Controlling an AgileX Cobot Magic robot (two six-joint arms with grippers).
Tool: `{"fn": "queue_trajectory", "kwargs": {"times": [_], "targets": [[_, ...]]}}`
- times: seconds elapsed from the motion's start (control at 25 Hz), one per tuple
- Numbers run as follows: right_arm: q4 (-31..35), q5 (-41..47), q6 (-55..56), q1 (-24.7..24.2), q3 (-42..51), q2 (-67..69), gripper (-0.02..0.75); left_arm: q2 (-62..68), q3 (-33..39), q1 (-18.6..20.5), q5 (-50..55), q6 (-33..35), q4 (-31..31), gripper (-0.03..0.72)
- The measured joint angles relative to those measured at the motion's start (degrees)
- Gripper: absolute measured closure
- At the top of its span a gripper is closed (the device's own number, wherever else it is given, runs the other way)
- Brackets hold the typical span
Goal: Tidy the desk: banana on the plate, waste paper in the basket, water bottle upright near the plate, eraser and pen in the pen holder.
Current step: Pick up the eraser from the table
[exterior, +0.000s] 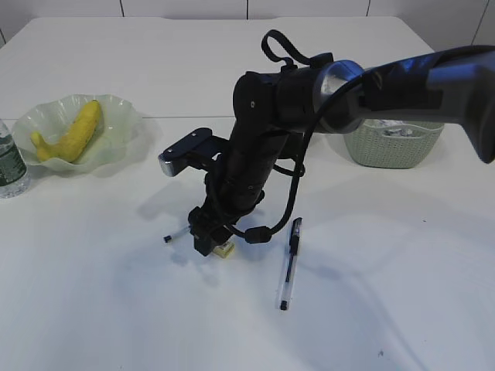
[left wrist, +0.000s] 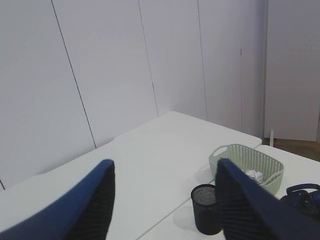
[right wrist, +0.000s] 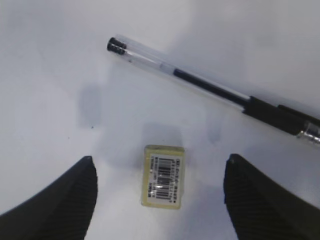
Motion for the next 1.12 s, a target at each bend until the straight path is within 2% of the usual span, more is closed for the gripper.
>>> {"fn": "queue_trajectory", "kwargs": {"times": [0.6,0.8,1.12], "targets": [[0.0,-2.68,0.0,0.0,0.0,0.0,0.152,0.0,0.0,0.0,0.0,0.0,-0.11,0.245],[0.0,-4.93,0.0,0.0,0.0,0.1,0.152,0.0,0.0,0.0,0.0,0.0,-3.16,0.245],[0.0,-5.18,-0.1,0.0,0.0,2.27,0.152,0.0,0.0,0.0,0.0,0.0,-3.96,0.245]]}}
